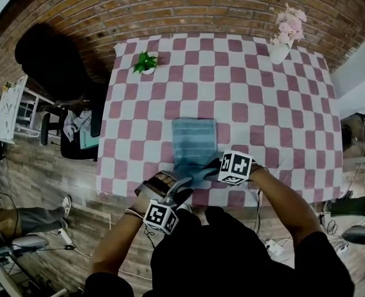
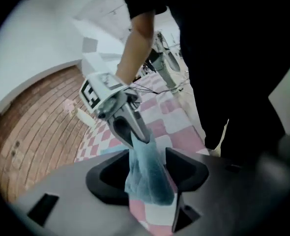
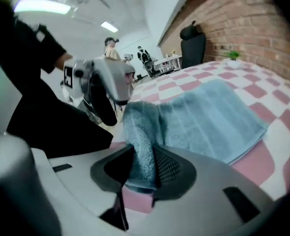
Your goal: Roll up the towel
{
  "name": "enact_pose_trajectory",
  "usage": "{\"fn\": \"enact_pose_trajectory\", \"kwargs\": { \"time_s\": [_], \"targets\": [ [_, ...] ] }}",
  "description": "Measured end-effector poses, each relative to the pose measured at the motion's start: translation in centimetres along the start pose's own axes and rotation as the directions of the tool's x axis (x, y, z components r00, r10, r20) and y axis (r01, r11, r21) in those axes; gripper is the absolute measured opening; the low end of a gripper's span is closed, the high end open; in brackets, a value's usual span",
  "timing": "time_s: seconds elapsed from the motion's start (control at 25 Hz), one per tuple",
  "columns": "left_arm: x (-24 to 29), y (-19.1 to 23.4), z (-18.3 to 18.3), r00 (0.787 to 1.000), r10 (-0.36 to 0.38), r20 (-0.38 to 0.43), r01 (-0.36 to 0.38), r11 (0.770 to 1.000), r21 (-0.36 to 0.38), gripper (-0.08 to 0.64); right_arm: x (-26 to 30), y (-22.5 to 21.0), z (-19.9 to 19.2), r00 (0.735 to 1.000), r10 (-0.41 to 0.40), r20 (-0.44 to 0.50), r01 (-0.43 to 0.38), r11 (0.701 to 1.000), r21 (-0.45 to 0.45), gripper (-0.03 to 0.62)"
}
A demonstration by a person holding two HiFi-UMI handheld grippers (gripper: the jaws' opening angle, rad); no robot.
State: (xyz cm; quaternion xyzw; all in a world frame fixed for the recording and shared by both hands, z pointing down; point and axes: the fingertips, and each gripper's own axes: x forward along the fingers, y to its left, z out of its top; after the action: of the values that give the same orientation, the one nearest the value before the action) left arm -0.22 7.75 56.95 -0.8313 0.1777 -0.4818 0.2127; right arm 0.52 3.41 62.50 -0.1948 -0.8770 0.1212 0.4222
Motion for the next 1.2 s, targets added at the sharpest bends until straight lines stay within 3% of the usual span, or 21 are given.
{"fn": "enact_pose_trajectory", "kwargs": {
  "time_s": [0.16, 0.2, 0.28, 0.4, 0.48, 0.52, 0.6, 0.68, 0.76, 0.8, 0.88, 0.92, 1.0, 1.08, 1.2],
  "targets": [
    [1.6, -1.1, -0.2, 0.998, -0.038, -0.052, 0.046, 0.985, 0.166, 0.195, -1.2, -1.4, 1.1, 0.985, 0.161, 0.065, -0.171, 0.965, 0.199, 0.112],
    [2.2, -1.3, -0.7, 0.996, -0.056, -0.069, 0.068, 0.982, 0.176, 0.192, -1.4, -1.9, 1.4, 0.981, 0.171, 0.088, -0.187, 0.955, 0.229, 0.114],
    [3.4, -0.4, -2.2, 0.994, -0.068, -0.09, 0.079, 0.989, 0.126, 0.199, -2.0, -3.4, 2.2, 0.98, 0.138, 0.14, -0.17, 0.952, 0.254, 0.13],
    [4.2, 2.0, -4.2, 0.993, -0.082, -0.089, 0.084, 0.996, 0.013, 0.199, -4.2, -5.9, 4.3, 0.965, -0.072, 0.251, 0.024, 0.981, 0.191, 0.181],
    [4.7, 3.5, -5.1, 0.992, -0.099, -0.08, 0.098, 0.995, -0.012, 0.201, -5.8, -5.6, 5.3, 0.932, -0.213, 0.294, 0.207, 0.977, 0.052, 0.183],
    [5.0, 4.1, -5.4, 0.991, -0.114, -0.07, 0.113, 0.993, -0.017, 0.201, -6.2, -4.7, 5.4, 0.923, -0.257, 0.285, 0.283, 0.957, -0.054, 0.183],
    [5.3, 5.3, -5.6, 0.987, -0.157, -0.043, 0.157, 0.988, -0.008, 0.201, -6.1, -2.5, 5.0, 0.914, -0.34, 0.223, 0.396, 0.869, -0.298, 0.244],
    [5.5, 6.1, -5.8, 0.978, -0.21, -0.013, 0.21, 0.978, 0.004, 0.201, -4.6, -1.5, 4.0, 0.883, -0.446, 0.142, 0.451, 0.728, -0.517, 0.275],
    [5.7, 6.6, -5.9, 0.962, -0.272, 0.015, 0.272, 0.962, 0.005, 0.204, -2.6, -2.2, 2.7, 0.84, -0.536, 0.082, 0.45, 0.604, -0.659, 0.284],
    [5.7, 6.8, -6.0, 0.953, -0.302, 0.028, 0.302, 0.953, 0.001, 0.204, -1.8, -2.8, 2.1, 0.82, -0.57, 0.052, 0.438, 0.565, -0.7, 0.285],
    [5.8, 7.3, -6.2, 0.937, -0.346, 0.056, 0.348, 0.937, -0.029, 0.206, -1.1, -4.4, 1.5, 0.781, -0.625, 0.003, 0.424, 0.526, -0.737, 0.286],
    [5.8, 7.6, -6.3, 0.932, -0.355, 0.068, 0.359, 0.932, -0.057, 0.209, -1.0, -5.2, 1.3, 0.769, -0.639, -0.007, 0.428, 0.524, -0.736, 0.284],
    [5.6, 8.6, -6.4, 0.94, -0.331, 0.081, 0.338, 0.935, -0.11, 0.237, -0.8, -6.0, 1.4, 0.782, -0.623, -0.013, 0.438, 0.565, -0.699, 0.254],
    [4.9, 9.3, -6.3, 0.961, -0.266, 0.077, 0.274, 0.954, -0.125, 0.279, -0.8, -6.3, 1.6, 0.816, -0.578, -0.031, 0.427, 0.637, -0.642, 0.223],
    [3.4, 8.4, -6.2, 0.979, -0.198, 0.041, 0.2, 0.977, -0.068, 0.334, -1.1, -6.7, 2.0, 0.877, -0.476, -0.069, 0.383, 0.778, -0.498, 0.197]
  ]
}}
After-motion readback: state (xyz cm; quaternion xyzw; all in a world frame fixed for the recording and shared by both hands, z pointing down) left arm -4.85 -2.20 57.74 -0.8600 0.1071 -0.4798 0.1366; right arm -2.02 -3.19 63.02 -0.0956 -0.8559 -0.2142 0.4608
